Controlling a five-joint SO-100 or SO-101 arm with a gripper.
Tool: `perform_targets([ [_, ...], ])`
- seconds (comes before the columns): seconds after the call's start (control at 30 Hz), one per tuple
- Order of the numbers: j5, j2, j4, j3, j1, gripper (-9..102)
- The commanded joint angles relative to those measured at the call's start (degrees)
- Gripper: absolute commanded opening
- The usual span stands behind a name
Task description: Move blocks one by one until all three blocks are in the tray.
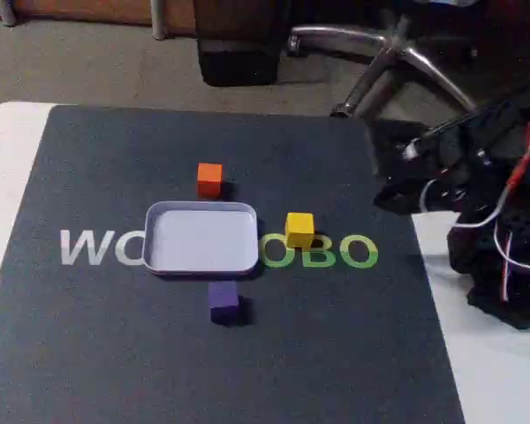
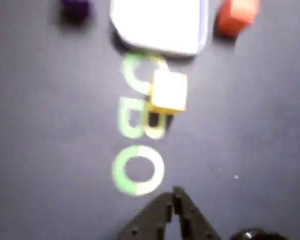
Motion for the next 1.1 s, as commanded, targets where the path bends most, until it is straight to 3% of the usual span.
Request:
perform_targets([
  [0.0,1.58,-1.23,1.14,-4.48,-0.97,-7],
  [0.13,1.41,-4.75,-0.97,-4.75,-0.44,-6],
  [0.27,3.60,-17.84,0.53,-14.50,-0.79,-6],
  [0.47,17.40,-42.19,4.83,-34.80,-10.55,-5],
  [0.63,21.88,-60.03,1.67,-42.36,-11.69,3],
  [0.87,20.74,-70.05,-6.86,-42.28,-8.26,7],
  [1.07,17.84,-73.30,-9.32,-41.75,-4.22,12],
])
